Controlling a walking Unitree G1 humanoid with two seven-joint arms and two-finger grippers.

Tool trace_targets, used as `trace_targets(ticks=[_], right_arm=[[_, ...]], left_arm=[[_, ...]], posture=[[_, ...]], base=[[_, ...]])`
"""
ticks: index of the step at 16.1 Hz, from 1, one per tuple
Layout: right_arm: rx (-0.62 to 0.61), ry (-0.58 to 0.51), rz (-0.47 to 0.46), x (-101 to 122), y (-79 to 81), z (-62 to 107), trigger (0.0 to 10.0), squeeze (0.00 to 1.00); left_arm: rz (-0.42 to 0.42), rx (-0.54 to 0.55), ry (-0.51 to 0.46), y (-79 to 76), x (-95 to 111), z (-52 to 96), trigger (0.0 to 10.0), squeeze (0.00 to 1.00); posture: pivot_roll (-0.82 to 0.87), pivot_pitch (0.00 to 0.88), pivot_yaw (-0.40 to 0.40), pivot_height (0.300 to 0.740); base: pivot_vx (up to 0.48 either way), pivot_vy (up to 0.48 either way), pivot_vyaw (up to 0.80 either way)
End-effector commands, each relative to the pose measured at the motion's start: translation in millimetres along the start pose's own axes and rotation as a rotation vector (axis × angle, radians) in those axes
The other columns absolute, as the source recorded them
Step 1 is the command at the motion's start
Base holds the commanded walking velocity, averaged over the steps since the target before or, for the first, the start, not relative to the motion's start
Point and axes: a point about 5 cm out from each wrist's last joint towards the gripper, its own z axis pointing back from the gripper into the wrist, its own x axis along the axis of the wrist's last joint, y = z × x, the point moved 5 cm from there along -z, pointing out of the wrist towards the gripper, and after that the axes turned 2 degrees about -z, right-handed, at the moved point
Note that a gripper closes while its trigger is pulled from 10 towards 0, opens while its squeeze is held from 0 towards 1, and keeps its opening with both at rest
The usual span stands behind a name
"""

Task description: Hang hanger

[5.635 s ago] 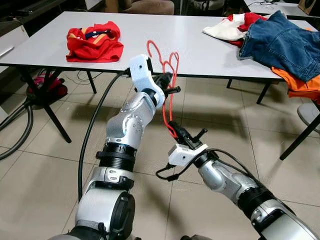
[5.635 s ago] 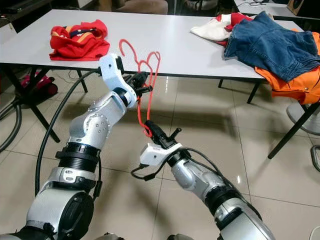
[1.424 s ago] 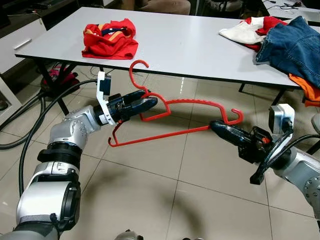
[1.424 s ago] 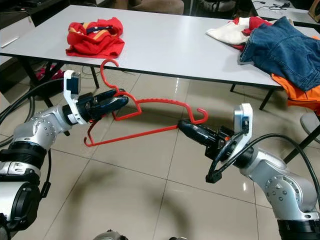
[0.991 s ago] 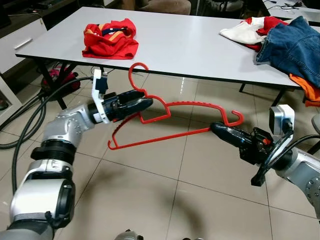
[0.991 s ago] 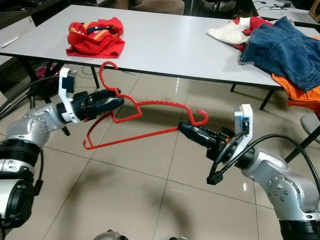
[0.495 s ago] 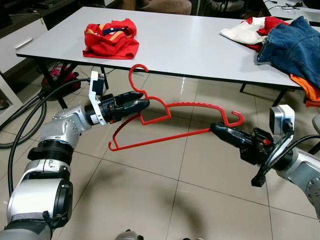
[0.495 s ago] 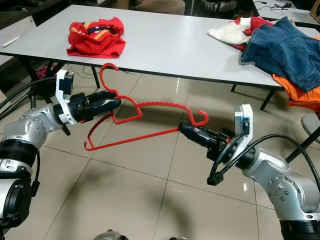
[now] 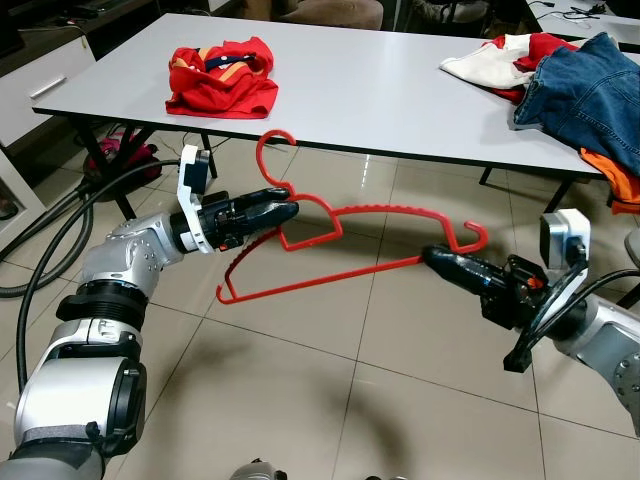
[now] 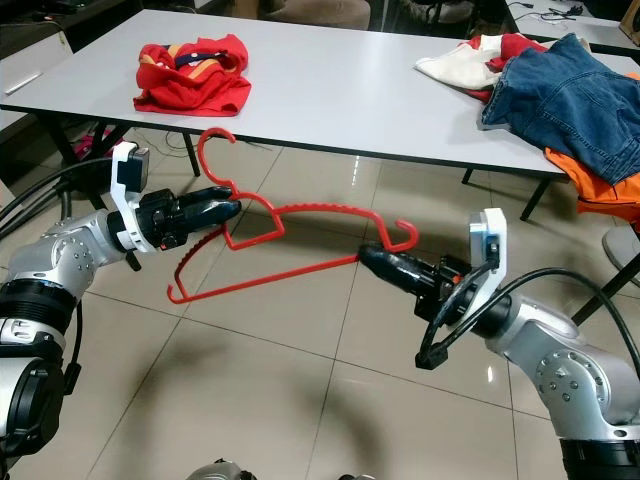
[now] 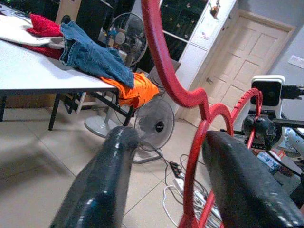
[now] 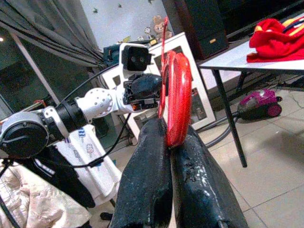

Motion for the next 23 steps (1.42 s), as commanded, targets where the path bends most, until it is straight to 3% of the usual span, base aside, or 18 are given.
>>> trace_targets(ticks=[1,5,20,22,23], right_arm=[[0.001,-0.012,0.031,8.5,0.8,-1.6,0.0,0.00],[-0.006,-0.019,0.024,5.8,-1.0,-4.7,0.0,0.00],[0.001,-0.009,0.021,4.5,-1.0,-0.8,0.0,0.00],[-0.019,0.002,0.030,3.0,-4.5,2.1,0.0,0.00],[-0.091,0.015,0.056,0.8,-16.0,4.6,0.0,0.00]], left_arm=[[-0.009,-0.009,-0.009,-0.8,4.4,-2.5,0.0,0.00],[0.019,-0.038,-0.020,-5.6,-3.4,-8.4,0.0,0.00],[0.055,-0.070,-0.061,-9.5,3.3,-8.6,0.0,0.00],[0.060,-0.074,-0.068,-9.7,5.5,-7.6,0.0,0.00],[0.060,-0.076,-0.069,-9.9,5.9,-7.7,0.0,0.00]], posture=[[-0.10,0.022,0.012,0.740],[-0.10,0.023,0.013,0.740],[-0.10,0.003,0.012,0.740],[-0.10,0.002,0.011,0.740],[-0.10,0.000,0.011,0.740]], base=[[0.000,0.000,0.00],[0.000,0.000,0.00],[0.000,0.000,0.00],[0.000,0.000,0.00],[0.000,0.000,0.00]])
